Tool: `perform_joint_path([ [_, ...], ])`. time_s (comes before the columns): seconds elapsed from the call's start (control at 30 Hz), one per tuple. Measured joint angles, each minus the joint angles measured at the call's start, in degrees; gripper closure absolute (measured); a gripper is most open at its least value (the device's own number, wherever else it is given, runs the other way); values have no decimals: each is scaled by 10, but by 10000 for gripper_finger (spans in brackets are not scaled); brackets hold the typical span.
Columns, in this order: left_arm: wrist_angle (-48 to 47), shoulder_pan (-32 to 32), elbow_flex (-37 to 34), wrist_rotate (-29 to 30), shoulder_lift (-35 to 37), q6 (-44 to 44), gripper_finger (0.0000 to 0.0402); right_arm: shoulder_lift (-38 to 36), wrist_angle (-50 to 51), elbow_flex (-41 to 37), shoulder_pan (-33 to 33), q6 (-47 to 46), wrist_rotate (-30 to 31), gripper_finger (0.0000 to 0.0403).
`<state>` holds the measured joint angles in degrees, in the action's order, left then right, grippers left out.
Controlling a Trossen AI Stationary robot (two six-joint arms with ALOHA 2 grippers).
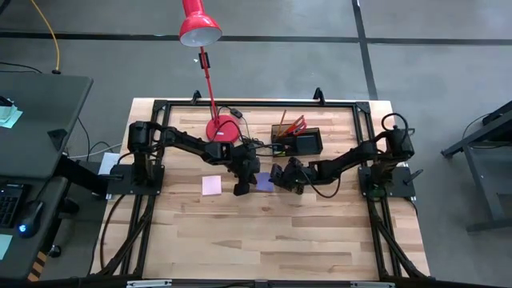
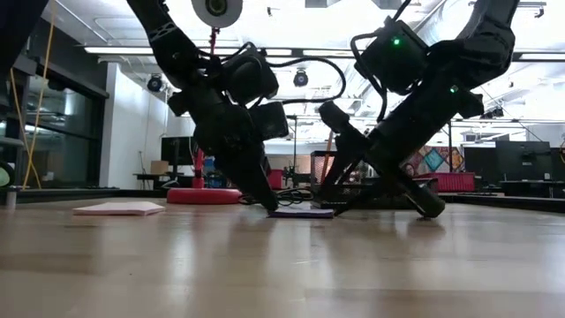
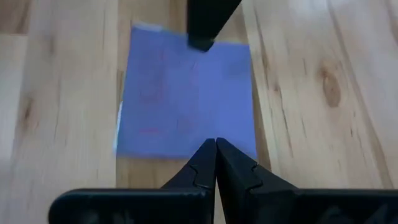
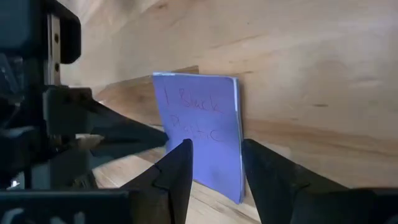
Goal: Pick and place office supplies into organizer
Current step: Put the purple sticky notes into the black desk organizer
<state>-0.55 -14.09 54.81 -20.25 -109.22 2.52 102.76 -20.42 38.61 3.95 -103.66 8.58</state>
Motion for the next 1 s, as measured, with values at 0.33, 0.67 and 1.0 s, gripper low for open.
perform_joint_path([
  [0.33,14,8,3,-31,-27,-15,401,2,-32,0,-6,34,33,261],
  [0.67,7,10,2,-27,-28,-15,401,0,-3,5,-11,42,-38,261],
  [1.0,4,11,1,-30,-28,-13,401,1,79,54,-10,58,-57,261],
])
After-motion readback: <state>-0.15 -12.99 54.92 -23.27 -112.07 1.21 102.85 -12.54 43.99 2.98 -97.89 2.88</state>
